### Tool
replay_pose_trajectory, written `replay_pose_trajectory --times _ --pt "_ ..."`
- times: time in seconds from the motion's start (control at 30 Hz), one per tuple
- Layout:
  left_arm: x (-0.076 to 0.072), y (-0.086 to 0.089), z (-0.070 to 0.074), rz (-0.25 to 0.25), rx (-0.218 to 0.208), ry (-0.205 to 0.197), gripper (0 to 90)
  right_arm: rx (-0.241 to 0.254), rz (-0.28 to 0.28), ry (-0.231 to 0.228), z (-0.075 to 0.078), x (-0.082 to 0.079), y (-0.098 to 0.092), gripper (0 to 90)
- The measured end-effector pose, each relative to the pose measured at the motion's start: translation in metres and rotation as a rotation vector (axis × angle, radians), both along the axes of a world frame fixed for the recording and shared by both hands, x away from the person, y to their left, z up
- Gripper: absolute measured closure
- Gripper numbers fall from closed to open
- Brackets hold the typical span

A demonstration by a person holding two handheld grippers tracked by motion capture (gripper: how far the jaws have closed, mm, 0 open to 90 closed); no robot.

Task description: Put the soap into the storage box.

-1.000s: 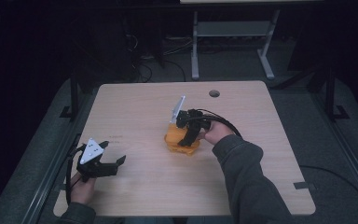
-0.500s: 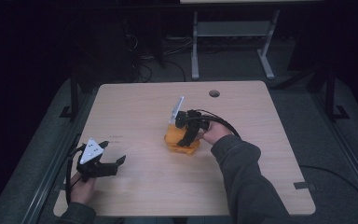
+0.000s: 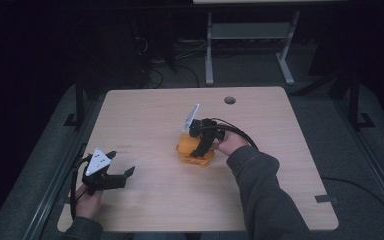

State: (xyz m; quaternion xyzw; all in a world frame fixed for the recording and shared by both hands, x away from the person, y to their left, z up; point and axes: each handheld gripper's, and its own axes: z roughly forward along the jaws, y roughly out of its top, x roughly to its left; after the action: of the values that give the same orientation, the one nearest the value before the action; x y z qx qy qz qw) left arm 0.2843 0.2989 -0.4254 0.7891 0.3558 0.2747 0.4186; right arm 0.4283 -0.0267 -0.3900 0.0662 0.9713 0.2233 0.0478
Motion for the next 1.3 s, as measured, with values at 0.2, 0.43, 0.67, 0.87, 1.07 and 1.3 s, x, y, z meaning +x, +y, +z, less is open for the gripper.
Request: replay_pose_trajectory --times 0.2,0.43,0.67,0.87,1.07,1.3 --pt "0.0 0.0 0.0 -0.001 0.0 0.001 14.1 0.026 -0.025 0.024 -0.001 0.002 -0.003 19.9" --pt "0.0 0.0 0.0 -0.001 0.001 0.001 14.1 0.027 -0.059 0.018 -0.003 -0.002 -0.004 17.9" --pt "0.0 -0.001 0.0 -0.003 0.005 0.003 14.1 0.032 -0.065 0.014 -0.005 -0.003 -0.006 18.8" --pt "0.0 -0.001 0.0 -0.003 0.007 0.003 14.1 0.032 -0.068 0.018 -0.004 -0.002 -0.007 18.5" --pt "0.0 -0.001 0.0 -0.002 0.003 0.002 14.1 0.046 -0.066 -0.002 0.0 -0.005 -0.011 18.6" --pt "0.0 -0.001 0.0 -0.002 0.005 0.003 14.1 0.057 -0.076 -0.012 0.007 -0.01 -0.019 18.3"
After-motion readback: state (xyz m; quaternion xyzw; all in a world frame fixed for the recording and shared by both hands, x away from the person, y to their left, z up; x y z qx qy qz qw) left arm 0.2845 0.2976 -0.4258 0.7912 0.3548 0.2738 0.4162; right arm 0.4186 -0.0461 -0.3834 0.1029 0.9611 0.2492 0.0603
